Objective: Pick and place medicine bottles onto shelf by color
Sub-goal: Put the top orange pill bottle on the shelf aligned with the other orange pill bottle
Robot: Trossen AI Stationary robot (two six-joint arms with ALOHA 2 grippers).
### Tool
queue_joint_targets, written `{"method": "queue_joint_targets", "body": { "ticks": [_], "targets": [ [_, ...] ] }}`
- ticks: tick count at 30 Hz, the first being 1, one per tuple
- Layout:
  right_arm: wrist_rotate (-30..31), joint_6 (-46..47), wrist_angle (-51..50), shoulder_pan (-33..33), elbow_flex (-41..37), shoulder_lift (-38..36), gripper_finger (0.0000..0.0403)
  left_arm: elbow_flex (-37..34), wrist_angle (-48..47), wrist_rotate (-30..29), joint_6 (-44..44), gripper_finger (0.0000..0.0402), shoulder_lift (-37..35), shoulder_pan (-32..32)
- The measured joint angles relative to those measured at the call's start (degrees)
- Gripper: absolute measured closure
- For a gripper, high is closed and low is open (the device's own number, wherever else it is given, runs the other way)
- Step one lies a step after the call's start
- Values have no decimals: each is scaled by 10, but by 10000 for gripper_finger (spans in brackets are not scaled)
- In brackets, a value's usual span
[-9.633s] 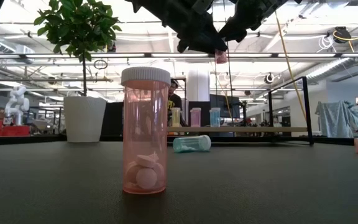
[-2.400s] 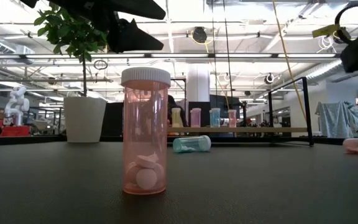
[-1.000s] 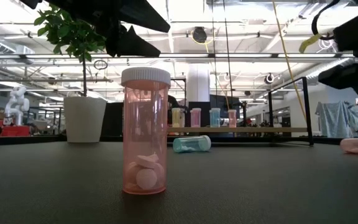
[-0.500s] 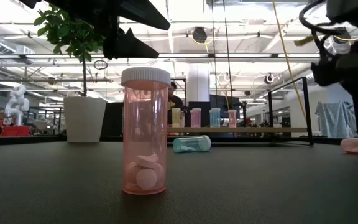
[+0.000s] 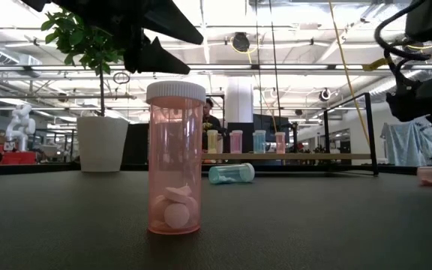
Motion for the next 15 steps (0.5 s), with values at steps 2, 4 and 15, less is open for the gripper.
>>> {"method": "queue_joint_targets", "body": {
  "ticks": [2,4,15],
  "targets": [
    [-1,-16,12,8,0,0,265,0,4,-2,1,11,0,4],
    [-15,-28,63,13,-2,1,288,0,11,-4,16,11,0,6],
    [-12,66,521,-19,0,0,315,96,58,42,277,12,68,-5]
  ]
}}
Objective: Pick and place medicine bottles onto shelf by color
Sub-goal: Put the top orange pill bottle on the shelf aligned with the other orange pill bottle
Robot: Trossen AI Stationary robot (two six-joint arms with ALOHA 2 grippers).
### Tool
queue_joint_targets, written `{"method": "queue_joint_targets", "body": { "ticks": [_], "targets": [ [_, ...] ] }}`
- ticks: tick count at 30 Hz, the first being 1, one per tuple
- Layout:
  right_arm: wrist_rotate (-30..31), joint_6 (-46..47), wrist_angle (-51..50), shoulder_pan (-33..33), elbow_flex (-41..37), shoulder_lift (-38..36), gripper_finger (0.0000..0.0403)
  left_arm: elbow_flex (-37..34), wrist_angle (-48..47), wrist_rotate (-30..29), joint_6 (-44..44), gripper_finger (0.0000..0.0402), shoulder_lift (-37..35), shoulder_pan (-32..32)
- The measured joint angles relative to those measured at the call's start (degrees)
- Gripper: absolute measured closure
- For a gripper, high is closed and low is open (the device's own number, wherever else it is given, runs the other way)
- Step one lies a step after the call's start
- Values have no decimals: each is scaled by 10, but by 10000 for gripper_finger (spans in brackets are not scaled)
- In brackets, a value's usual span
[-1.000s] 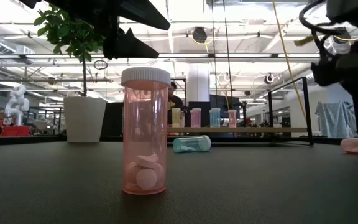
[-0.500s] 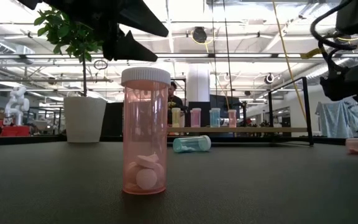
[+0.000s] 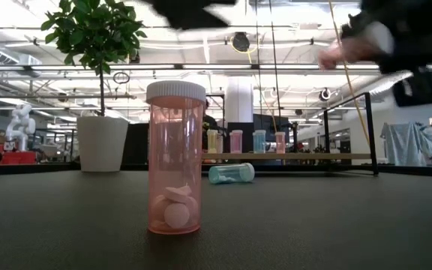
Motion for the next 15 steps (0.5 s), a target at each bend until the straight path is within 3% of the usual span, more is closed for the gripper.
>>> {"method": "queue_joint_targets", "body": {
  "ticks": [4,9,15],
  "targets": [
    [-4,13,58,-20,-1,0,314,127,-104,21,149,12,82,-3],
    [-6,14,76,-26,-1,0,313,274,-232,-11,256,21,182,-1],
    [-3,11,80,-25,-1,0,313,352,-257,0,276,113,235,0]
  ]
}}
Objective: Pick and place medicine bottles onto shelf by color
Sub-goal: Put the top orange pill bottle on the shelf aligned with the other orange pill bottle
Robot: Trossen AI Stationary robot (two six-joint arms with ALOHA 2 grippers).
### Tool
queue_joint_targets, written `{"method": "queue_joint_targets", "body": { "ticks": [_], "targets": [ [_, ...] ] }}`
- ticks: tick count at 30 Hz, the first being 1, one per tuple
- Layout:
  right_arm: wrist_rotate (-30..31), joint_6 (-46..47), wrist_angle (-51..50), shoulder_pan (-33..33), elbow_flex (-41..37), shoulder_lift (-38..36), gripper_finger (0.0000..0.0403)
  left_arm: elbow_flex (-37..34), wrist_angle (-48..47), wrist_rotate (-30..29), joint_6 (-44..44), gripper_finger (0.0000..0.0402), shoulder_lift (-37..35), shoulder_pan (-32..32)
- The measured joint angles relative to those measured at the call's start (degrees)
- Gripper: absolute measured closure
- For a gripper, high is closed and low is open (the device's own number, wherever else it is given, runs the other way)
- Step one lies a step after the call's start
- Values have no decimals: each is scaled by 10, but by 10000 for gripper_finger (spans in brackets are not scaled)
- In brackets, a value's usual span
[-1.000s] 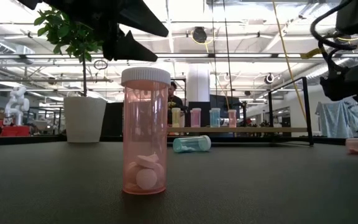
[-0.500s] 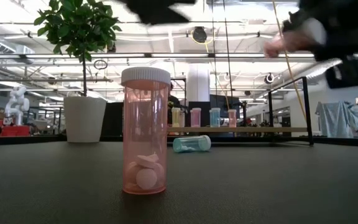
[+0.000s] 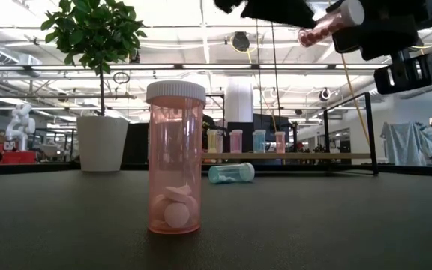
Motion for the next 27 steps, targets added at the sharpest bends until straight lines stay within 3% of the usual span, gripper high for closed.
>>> {"method": "queue_joint_targets", "body": {
  "ticks": [4,8,22,27],
  "targets": [
    [0,-6,8,0,0,0,313,8,-2,34,7,173,5,1],
    [1,-12,27,0,0,0,313,7,-16,54,10,205,5,6],
    [-13,-13,41,0,0,0,313,6,-22,40,80,217,5,5],
    [-3,-13,40,1,0,0,313,6,-21,33,84,256,5,3]
  ]
}}
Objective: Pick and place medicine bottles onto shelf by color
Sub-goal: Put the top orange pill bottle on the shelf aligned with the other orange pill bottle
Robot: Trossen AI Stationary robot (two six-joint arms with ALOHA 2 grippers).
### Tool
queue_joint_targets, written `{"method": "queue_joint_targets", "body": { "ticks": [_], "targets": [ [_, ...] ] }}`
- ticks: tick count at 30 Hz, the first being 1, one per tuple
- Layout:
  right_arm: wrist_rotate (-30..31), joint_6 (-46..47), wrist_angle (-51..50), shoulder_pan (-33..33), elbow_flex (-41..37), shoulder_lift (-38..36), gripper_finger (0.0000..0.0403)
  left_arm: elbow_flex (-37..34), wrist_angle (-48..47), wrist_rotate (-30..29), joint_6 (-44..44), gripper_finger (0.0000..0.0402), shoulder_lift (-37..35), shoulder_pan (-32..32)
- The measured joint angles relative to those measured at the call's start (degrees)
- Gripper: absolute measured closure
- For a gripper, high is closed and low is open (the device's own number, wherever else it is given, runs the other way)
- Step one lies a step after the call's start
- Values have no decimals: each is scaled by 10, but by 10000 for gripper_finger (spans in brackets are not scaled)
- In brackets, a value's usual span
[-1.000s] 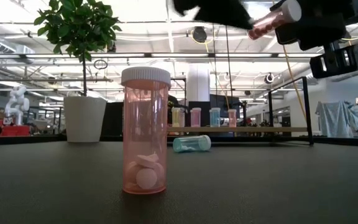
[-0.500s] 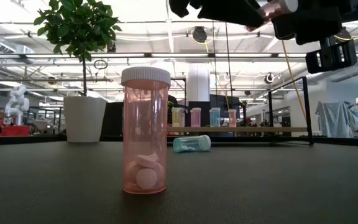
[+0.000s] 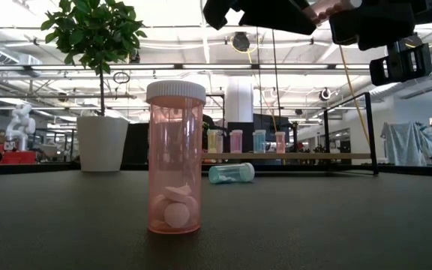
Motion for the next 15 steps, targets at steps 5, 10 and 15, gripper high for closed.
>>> {"method": "queue_joint_targets", "body": {
  "ticks": [5,10,15],
  "targets": [
    [0,-7,-1,0,0,0,313,-1,-3,0,-5,296,0,-1],
    [18,-65,-2,1,0,0,283,-1,-5,0,-10,288,-1,-1],
    [78,-157,24,-1,0,-9,219,-1,5,4,-67,279,-1,3]
  ]
}}
